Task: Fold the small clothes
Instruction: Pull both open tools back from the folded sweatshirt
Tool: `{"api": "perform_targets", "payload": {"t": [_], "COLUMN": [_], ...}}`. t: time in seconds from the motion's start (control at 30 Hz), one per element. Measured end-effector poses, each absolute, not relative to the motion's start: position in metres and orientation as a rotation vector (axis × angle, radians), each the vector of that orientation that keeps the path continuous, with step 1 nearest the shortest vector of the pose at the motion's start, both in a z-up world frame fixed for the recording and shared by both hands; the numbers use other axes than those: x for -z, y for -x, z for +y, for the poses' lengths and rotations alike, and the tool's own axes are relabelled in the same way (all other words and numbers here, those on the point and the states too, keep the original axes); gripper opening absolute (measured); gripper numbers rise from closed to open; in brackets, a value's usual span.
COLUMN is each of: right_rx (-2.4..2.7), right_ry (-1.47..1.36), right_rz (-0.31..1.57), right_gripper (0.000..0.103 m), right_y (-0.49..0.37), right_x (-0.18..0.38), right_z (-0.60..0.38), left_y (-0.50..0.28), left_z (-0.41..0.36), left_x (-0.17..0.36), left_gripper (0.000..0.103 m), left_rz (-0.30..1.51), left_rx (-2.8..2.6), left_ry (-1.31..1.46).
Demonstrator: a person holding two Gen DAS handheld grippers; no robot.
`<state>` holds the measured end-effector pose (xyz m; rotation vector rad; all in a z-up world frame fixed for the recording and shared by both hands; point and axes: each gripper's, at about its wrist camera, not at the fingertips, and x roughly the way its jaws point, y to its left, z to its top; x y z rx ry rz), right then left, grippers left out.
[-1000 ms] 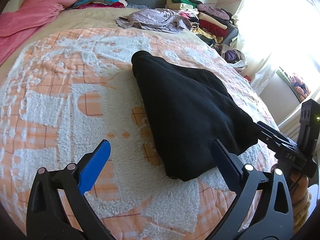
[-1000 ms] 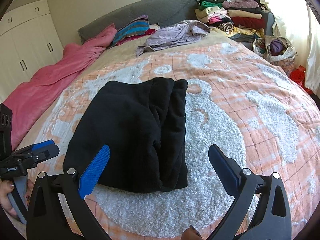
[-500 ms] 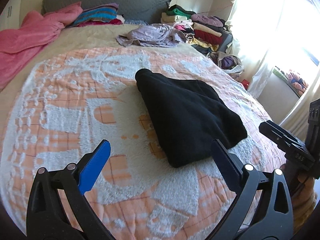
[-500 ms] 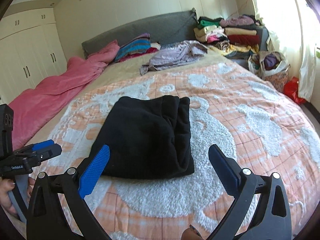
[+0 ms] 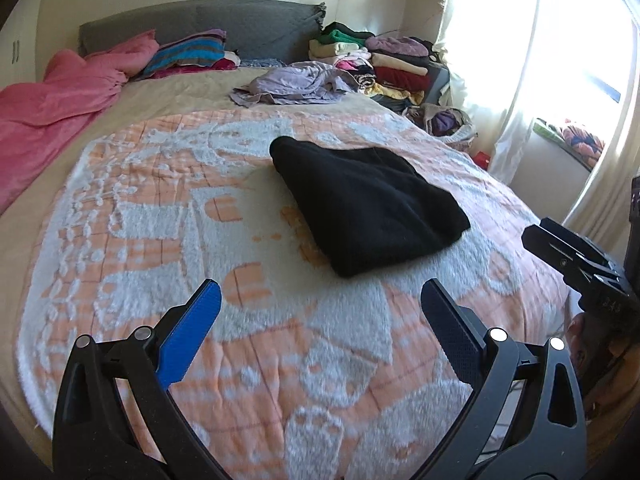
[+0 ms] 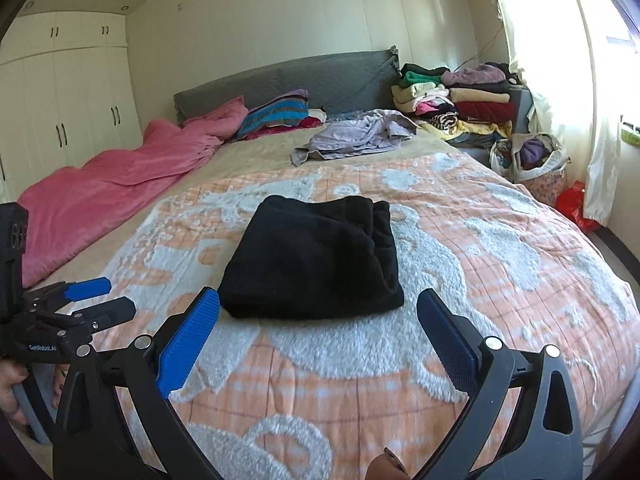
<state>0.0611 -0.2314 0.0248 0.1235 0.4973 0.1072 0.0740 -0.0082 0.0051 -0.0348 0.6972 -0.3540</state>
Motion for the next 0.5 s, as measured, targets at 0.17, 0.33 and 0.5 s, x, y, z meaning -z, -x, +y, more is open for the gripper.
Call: {"api": "perform_targets", "payload": {"t": [0.17,0.33,0.5], "right_rx": [-0.066,-0.064,-0.023], "right_ry": [-0.099,-0.116,-0.103], "right_rz": [0.473,0.522,0.584], "right_gripper": [0.098,0.098,0.098], "right_y": [-0.041,-0.035,-0.032], "right_x": [-0.017,0.0,0.023], "right_z": [-0.225,-0.222,-0.218], "left_y": [-0.057,-0.044,-0.04], "left_z": [-0.004,-0.001,0.004], "left_x": [0.004,0.018,0.034], "left_gripper": [0.093,0.094,0.094], "left_rz": [0.703,0.723,0.737], "left_rx": [0.342,0.335,0.318], "left_ry": [0.02,0.005,-0.007]}}
